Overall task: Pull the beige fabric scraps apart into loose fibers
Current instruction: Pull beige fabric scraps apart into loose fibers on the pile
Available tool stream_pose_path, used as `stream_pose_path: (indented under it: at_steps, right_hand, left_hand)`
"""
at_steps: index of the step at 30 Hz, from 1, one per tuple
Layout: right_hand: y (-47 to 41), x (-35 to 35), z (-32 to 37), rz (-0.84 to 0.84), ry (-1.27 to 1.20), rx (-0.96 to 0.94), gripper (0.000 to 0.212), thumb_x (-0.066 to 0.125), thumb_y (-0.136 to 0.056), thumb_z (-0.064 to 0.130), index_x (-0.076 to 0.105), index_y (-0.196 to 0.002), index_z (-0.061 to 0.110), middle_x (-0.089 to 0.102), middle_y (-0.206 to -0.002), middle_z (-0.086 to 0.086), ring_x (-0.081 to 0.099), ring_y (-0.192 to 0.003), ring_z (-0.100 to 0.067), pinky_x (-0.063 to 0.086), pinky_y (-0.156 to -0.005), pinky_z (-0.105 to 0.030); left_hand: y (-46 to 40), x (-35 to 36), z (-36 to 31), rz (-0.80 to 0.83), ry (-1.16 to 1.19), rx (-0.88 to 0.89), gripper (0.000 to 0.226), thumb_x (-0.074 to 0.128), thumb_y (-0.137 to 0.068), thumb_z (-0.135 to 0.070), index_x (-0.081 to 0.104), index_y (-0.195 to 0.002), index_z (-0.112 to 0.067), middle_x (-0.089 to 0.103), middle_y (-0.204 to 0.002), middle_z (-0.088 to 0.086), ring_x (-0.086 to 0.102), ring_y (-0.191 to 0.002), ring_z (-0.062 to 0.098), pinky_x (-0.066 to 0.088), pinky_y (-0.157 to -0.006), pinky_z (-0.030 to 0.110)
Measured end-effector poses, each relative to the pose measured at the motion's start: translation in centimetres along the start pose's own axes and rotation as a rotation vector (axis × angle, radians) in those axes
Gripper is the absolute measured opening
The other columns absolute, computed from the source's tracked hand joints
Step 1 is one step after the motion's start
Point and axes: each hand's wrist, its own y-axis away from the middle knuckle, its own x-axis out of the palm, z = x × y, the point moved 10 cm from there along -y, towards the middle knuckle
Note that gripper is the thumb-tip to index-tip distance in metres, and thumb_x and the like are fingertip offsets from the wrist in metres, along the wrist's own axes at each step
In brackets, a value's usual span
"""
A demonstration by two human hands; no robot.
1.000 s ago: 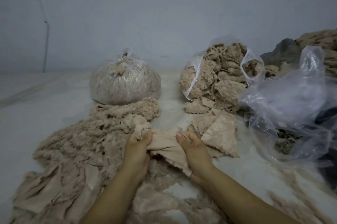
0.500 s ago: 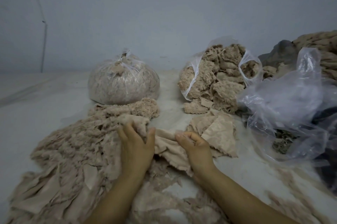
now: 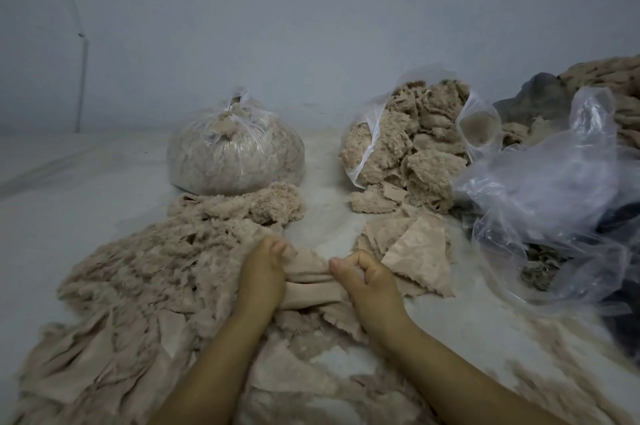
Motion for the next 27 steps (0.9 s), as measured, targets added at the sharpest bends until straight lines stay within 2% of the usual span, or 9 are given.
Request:
stream_pose_path:
  at_steps: [7, 10, 12, 16, 20, 22, 24, 26, 27]
  right_hand:
    - [1.1, 1.5, -2.2, 0.210, -0.019, 0.240, 0.031, 0.076, -0.080, 0.019, 0.064, -0.051, 0.025, 0.061, -0.055, 0.012, 0.056, -0.052, 0.000, 0.042, -0.049, -0.013]
    - [0.6, 0.0, -1.8, 0.085, 0.025, 0.215, 0.021, 0.072, -0.085, 0.018, 0.063, -0.066, 0.014, 0.062, -0.066, -0.005, 0.057, -0.065, -0.016, 0.046, -0.060, -0.026]
    - [0.1, -1.7, -0.8, -0.061, -0.099, 0.144, 0.024, 0.070, -0.085, 0.018, 0.057, -0.076, 0.000, 0.057, -0.074, -0.017, 0.054, -0.071, -0.025, 0.044, -0.067, -0.036]
    - [-0.1, -2.5, 0.7, -0.095, -0.224, 0.046, 0.019, 0.067, -0.080, 0.033, 0.061, -0.076, 0.015, 0.059, -0.074, -0.009, 0.055, -0.071, -0.022, 0.045, -0.064, -0.031]
    - [-0.1, -2.5, -1.0, -0.102, -0.169, 0.138, 0.023, 0.057, -0.091, 0.036, 0.056, -0.094, 0.013, 0.065, -0.088, -0.005, 0.063, -0.080, -0.014, 0.052, -0.068, -0.024]
    - [-0.2, -2.3, -1.0, -0.084, -0.153, 0.133, 0.023, 0.054, -0.092, 0.037, 0.054, -0.090, 0.014, 0.066, -0.085, -0.005, 0.065, -0.077, -0.011, 0.052, -0.069, -0.026]
    - [0.0, -1.5, -1.2, -0.013, -0.185, 0.157, 0.038, 0.057, -0.086, 0.045, 0.058, -0.104, 0.011, 0.067, -0.101, -0.006, 0.065, -0.092, -0.012, 0.053, -0.084, -0.033]
    - [0.3, -0.4, -1.3, 0.114, -0.164, 0.189, 0.055, 0.058, -0.084, 0.053, 0.062, -0.117, 0.009, 0.068, -0.114, -0.007, 0.065, -0.106, -0.020, 0.050, -0.095, -0.037]
    - [0.3, -0.2, -1.0, 0.168, -0.152, 0.187, 0.051, 0.057, -0.084, 0.053, 0.066, -0.109, 0.009, 0.072, -0.104, -0.004, 0.068, -0.098, -0.017, 0.053, -0.088, -0.032]
  left_hand:
    - [1.5, 1.2, -2.8, 0.145, 0.015, 0.227, 0.025, 0.042, -0.099, -0.010, 0.052, -0.078, -0.019, 0.054, -0.073, 0.000, 0.053, -0.071, 0.018, 0.033, -0.061, 0.025]
    - [2.0, 2.5, -2.3, 0.315, -0.048, 0.277, 0.017, 0.044, -0.099, -0.012, 0.060, -0.092, -0.014, 0.060, -0.084, -0.004, 0.056, -0.080, 0.012, 0.039, -0.071, 0.025]
    - [1.8, 3.6, -1.1, 0.365, -0.228, 0.297, 0.017, 0.045, -0.097, -0.006, 0.060, -0.090, -0.002, 0.060, -0.087, 0.009, 0.054, -0.083, 0.025, 0.032, -0.068, 0.030]
    - [1.4, 3.1, -1.2, 0.252, -0.213, 0.237, 0.030, 0.042, -0.097, -0.002, 0.045, -0.072, -0.017, 0.046, -0.073, -0.001, 0.045, -0.076, 0.022, 0.024, -0.063, 0.027]
    - [2.2, 1.6, -2.6, 0.171, 0.062, 0.273, 0.020, 0.046, -0.098, -0.027, 0.062, -0.108, -0.019, 0.057, -0.101, -0.012, 0.052, -0.094, 0.003, 0.036, -0.080, 0.006]
    - [2.9, 2.3, -3.3, 0.250, 0.089, 0.290, 0.012, 0.050, -0.091, -0.038, 0.058, -0.085, -0.031, 0.055, -0.082, -0.022, 0.051, -0.077, -0.005, 0.038, -0.070, 0.012]
    - [3.4, 2.9, -3.5, 0.304, 0.148, 0.264, 0.032, 0.057, -0.092, -0.026, 0.044, -0.063, -0.028, 0.048, -0.058, -0.017, 0.043, -0.057, -0.001, 0.032, -0.056, 0.017]
    - [3.4, 3.1, -3.9, 0.332, 0.209, 0.262, 0.035, 0.057, -0.093, -0.020, 0.041, -0.062, -0.021, 0.045, -0.055, -0.014, 0.039, -0.054, 0.000, 0.031, -0.054, 0.019]
    - [3.5, 3.0, -4.2, 0.338, 0.217, 0.291, 0.032, 0.055, -0.091, -0.023, 0.041, -0.063, -0.019, 0.043, -0.057, -0.012, 0.039, -0.055, 0.000, 0.031, -0.055, 0.019]
